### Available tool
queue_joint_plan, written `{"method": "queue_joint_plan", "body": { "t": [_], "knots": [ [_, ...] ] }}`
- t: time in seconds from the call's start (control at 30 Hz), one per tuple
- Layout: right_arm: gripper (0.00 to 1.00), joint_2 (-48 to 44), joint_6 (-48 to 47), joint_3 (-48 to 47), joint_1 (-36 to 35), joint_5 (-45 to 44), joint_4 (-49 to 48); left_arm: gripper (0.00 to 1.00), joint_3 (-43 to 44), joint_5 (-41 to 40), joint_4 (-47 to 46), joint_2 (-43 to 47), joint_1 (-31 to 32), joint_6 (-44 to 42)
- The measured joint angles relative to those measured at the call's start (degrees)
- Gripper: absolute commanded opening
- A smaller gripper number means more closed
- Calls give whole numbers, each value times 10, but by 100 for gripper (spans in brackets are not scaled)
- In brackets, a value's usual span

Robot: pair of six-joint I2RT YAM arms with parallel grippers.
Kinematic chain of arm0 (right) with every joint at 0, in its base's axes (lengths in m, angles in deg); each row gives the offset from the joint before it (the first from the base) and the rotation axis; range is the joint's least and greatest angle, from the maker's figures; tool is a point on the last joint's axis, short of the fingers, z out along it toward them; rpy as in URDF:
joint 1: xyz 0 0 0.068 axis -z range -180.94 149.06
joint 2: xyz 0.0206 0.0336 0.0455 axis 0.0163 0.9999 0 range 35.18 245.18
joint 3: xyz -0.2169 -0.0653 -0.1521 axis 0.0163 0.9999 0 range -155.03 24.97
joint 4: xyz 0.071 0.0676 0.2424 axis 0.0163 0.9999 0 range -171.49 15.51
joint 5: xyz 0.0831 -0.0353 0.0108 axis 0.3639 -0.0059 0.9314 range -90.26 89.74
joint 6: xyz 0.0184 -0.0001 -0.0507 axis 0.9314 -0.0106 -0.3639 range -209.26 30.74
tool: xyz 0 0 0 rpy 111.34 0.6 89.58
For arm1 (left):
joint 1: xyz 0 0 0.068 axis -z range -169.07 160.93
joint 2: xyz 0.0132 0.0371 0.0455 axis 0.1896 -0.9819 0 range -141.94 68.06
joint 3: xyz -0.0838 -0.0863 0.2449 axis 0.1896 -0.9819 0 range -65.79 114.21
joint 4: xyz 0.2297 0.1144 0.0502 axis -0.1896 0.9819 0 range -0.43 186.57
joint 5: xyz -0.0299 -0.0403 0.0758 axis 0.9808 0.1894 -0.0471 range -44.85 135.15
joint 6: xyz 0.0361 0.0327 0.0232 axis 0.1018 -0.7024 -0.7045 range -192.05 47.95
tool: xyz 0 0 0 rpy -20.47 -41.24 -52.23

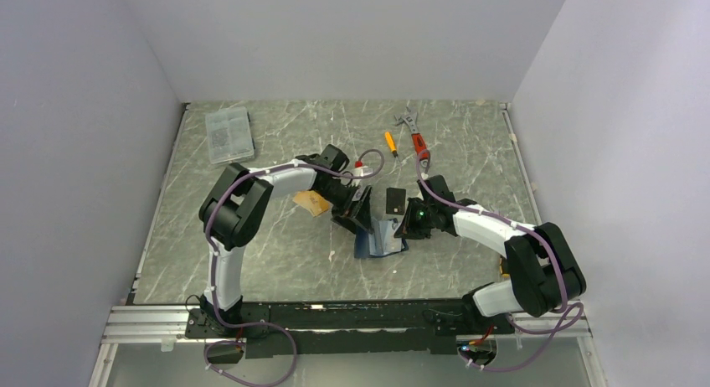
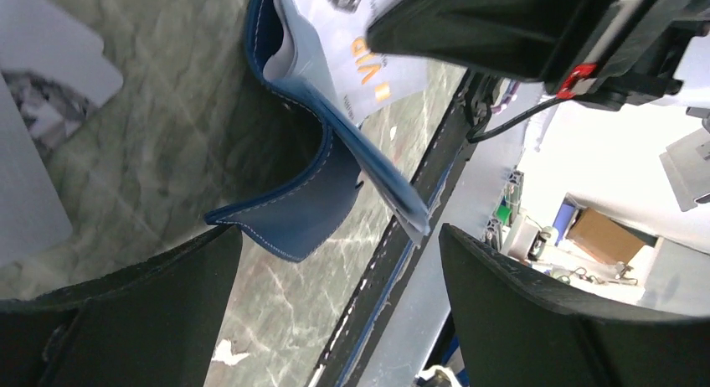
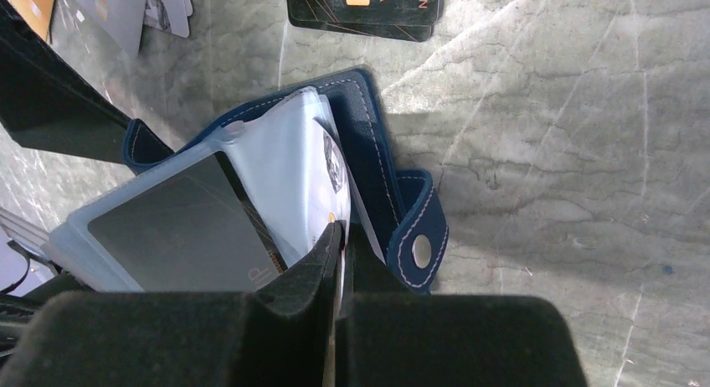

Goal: Put the credit cards into the card holder
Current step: Turn over the card slot in the card holder.

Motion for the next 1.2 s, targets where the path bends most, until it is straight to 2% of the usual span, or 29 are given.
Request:
{"method": "queue_joint_plan", "body": {
  "t": [0.33,0.7,1.2],
  "knots": [
    [0,2,1,-1,0,6,-2,79,1,17,-52,12,2,6],
    [0,-1,2,-1,0,10,-3,74,1,-31,-72,13,15,-13],
    [0,-2,15,1,0,11,-6,77,1,49,-70,19,17,-9]
  ]
}}
